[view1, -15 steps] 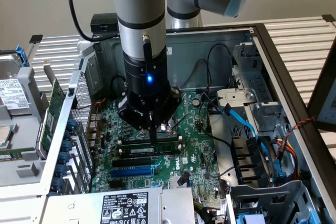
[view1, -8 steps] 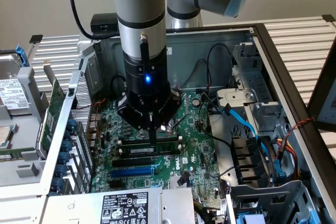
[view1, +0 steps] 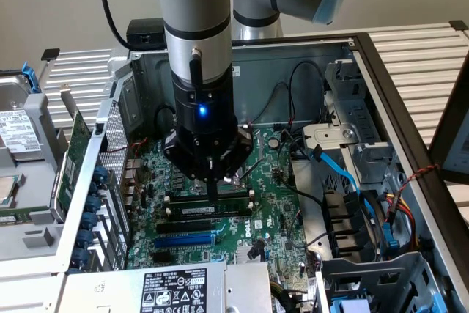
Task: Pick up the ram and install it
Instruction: 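Press down the ram until it locks into place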
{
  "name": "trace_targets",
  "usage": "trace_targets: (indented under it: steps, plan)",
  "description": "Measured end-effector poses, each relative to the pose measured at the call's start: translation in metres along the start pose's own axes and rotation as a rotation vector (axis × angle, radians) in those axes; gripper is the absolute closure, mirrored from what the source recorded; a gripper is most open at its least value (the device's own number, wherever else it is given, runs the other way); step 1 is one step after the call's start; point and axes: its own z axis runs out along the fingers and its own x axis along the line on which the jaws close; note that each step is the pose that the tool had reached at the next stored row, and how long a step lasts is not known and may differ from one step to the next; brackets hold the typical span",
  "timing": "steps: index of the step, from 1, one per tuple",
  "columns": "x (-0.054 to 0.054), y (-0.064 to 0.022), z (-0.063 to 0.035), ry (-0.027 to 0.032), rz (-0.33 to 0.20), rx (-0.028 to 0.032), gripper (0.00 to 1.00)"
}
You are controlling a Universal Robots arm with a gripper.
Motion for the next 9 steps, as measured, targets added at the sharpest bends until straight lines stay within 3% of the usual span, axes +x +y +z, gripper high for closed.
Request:
trace_targets:
  steps: [3,9]
  plan:
    - [0.0000,0.0000,0.0000,0.0010,0.042,0.0007,0.89]
    - [0.0000,0.0000,0.0000,0.0011,0.046,0.0008,0.89]
